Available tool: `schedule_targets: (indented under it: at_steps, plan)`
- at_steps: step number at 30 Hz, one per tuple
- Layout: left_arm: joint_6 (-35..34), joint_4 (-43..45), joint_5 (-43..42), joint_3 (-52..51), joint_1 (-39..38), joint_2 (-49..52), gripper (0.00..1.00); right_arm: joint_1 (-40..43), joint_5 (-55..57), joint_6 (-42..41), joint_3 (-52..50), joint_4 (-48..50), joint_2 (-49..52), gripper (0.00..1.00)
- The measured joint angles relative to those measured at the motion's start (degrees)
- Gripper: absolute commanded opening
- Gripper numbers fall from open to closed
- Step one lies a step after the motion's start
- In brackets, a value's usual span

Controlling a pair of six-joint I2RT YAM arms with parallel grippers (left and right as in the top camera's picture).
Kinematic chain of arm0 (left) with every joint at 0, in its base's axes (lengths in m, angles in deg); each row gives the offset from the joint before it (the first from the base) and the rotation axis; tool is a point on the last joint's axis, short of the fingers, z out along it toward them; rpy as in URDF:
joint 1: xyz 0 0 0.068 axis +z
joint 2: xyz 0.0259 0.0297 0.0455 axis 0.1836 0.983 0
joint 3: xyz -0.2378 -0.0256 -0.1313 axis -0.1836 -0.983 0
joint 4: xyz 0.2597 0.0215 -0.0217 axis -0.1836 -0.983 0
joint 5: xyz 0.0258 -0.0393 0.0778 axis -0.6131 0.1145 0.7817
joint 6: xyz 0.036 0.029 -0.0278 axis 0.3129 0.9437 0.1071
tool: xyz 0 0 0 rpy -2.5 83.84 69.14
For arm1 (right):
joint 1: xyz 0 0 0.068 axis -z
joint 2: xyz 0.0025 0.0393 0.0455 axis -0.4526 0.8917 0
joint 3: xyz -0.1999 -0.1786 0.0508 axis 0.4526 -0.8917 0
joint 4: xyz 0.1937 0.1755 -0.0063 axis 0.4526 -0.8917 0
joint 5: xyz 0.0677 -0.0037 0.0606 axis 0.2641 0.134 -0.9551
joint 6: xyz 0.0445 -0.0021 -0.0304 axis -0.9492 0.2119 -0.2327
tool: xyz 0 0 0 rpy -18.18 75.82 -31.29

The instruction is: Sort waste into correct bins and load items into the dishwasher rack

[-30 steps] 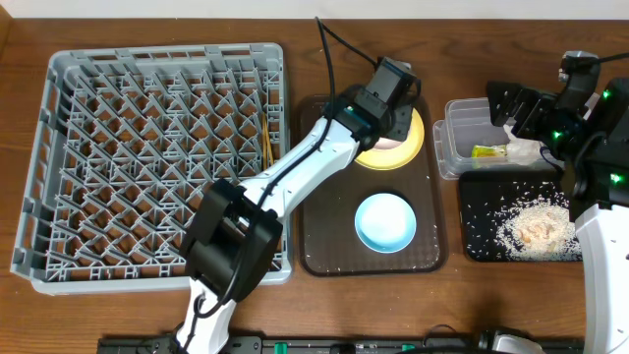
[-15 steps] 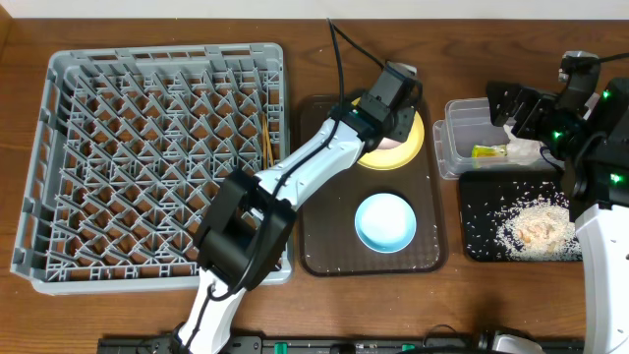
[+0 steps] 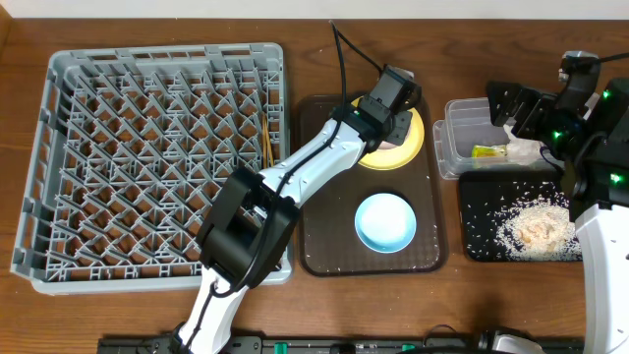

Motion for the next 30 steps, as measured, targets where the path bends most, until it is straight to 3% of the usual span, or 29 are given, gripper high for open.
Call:
schedule_targets:
  at_steps: [7,13,19,27,30]
  plan:
    - [0.11,-1.18,0.35,0.0,0.0,0.0,0.19,-0.02,0.0,0.0,0.0,0.0,0.0,0.99]
    - [0.28,-1.33,0.81,0.02,0.0,-0.02,0.06,0.0,0.0,0.0,0.0,0.0,0.0,0.99]
    - [0.52,-3.98,0.94,0.0,0.0,-2.4,0.06,0.0,0.0,0.0,0.02,0.02,0.0,0.99]
    - [-0.46,-13.11,-0.02,-0.02,1.44,-16.55,0.06,0.0,0.02,0.0,0.02,0.02,0.0,0.99]
    - [-0.96,-15.98,-6.01,0.0,5.68,-23.32,0.06,0.0,0.0,0.0,0.0,0.0,0.0,0.99]
